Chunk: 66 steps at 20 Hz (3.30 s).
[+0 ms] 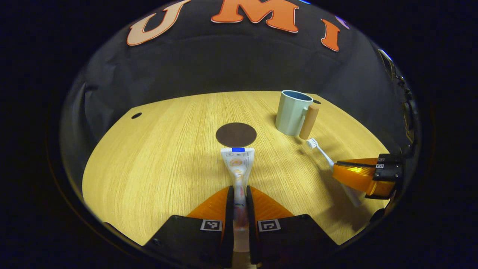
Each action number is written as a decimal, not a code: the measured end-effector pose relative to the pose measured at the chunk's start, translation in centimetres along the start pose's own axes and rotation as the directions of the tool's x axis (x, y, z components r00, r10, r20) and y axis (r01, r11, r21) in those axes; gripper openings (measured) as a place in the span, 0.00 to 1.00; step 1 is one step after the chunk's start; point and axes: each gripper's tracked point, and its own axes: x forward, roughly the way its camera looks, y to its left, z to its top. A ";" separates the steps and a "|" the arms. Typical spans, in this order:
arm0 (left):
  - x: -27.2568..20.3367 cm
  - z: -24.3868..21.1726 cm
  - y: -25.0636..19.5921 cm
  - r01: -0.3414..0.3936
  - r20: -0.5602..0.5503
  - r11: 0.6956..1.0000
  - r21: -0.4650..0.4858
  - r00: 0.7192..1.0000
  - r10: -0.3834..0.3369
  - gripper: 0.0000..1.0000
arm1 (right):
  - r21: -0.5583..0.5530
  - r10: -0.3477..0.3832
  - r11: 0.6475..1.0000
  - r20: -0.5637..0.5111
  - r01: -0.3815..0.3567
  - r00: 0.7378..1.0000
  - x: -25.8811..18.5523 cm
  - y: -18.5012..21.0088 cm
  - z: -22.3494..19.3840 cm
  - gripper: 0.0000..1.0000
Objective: Put the toothbrush and toothpaste on the desktop into the cup, then pick up the cup and place it on the coaster on the desktop.
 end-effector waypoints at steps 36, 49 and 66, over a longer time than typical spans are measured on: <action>-3.7 5.4 1.3 0.026 0.247 0.998 0.050 0.968 -0.038 0.20 | 0.019 0.160 0.973 0.657 -0.229 0.736 6.5 -2.2 22.6 0.04; -8.6 8.2 0.9 0.004 0.351 0.999 0.036 0.936 -0.016 0.20 | -0.034 0.154 0.983 0.692 -0.181 0.706 8.7 -2.4 22.3 0.04; -9.2 16.2 2.8 0.013 0.486 1.000 -0.021 0.874 -0.001 0.20 | -0.068 0.126 0.992 0.629 -0.107 0.767 4.3 -3.4 18.2 0.05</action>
